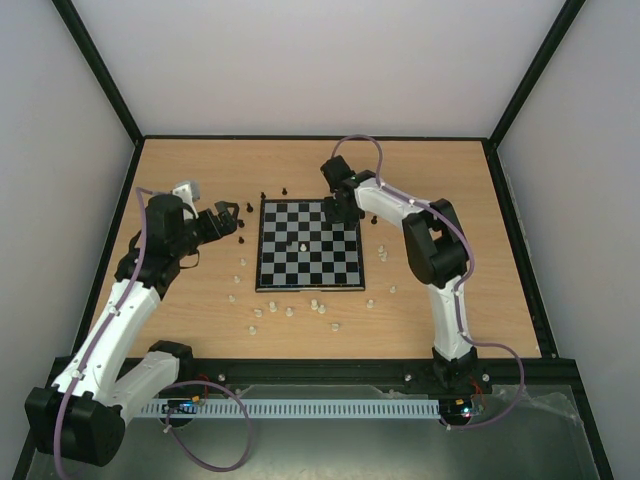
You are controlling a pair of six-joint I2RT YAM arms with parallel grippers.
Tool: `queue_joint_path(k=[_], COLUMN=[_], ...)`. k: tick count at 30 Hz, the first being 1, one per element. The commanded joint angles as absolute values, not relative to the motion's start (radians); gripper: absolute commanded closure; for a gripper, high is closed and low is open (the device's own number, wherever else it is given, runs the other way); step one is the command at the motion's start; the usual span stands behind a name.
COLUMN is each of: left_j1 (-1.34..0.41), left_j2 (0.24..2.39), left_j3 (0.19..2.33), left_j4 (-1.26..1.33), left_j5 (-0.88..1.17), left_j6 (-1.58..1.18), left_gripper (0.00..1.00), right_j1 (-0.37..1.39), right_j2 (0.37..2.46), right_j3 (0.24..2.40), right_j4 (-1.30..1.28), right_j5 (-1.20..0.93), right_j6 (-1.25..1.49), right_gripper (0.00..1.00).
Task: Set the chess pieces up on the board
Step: Move the chess piece to the chessboard.
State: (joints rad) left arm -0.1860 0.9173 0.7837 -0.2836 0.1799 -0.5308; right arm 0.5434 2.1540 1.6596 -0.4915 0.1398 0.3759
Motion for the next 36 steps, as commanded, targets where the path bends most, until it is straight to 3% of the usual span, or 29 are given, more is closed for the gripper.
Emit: queue_joint_path(k=[1,14,36], left_j1=[-0.19,-0.19,-0.192], left_j2=[0.91,0.91,0.895], left_j3=[0.775,0.777,0.769], left_j4=[-0.302,-0.306,-0.315], left_j5=[0.171,0.165,0.155], left_j6=[-0.523,-0.524,-0.528], left_gripper=[0.0,0.0,0.0], right_j1=[0.545,0.605,0.774], right_j2=[2.183,2.001,2.078], right_j3=[1.686,1.558,1.601], right_j4=[-0.529,-0.476,-0.531], right_j5=[0.123,0.112,0.052], right_j6=[0.365,0.376,0.37], right_gripper=[0.82,0.63,0.64])
